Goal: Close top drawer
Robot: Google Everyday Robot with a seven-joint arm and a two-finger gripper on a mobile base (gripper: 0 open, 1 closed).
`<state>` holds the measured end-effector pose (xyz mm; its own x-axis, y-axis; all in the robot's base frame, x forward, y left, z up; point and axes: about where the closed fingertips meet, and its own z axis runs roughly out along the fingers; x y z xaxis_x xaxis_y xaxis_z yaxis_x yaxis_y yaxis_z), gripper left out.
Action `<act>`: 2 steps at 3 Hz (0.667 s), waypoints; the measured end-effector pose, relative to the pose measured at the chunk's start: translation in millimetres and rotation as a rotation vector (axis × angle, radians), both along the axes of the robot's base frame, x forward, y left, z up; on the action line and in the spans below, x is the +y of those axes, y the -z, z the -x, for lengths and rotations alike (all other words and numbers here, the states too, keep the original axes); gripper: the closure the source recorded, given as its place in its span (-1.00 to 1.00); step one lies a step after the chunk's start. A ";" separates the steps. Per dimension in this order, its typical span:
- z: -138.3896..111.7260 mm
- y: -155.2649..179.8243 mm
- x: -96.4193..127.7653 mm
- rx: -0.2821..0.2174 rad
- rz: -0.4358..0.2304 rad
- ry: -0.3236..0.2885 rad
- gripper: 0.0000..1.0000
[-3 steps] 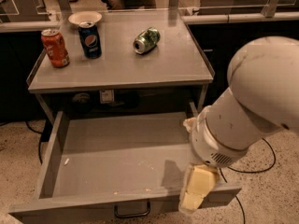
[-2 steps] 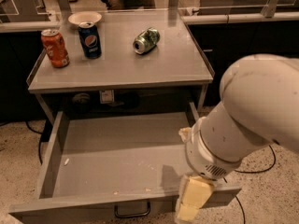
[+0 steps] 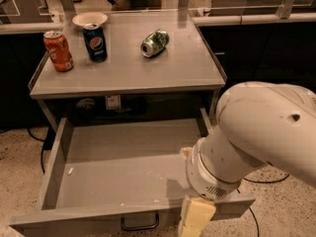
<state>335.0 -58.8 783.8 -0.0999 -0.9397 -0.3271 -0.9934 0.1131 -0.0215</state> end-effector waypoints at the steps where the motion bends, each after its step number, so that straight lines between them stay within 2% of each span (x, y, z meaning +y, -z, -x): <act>1: -1.9 5.4 -2.6 0.013 -0.082 -0.004 -1.00; 2: -1.9 5.4 -2.6 0.013 -0.082 -0.004 -1.00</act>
Offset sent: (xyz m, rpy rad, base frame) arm 0.0021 -0.0029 -0.0051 0.0686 0.0113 -0.0010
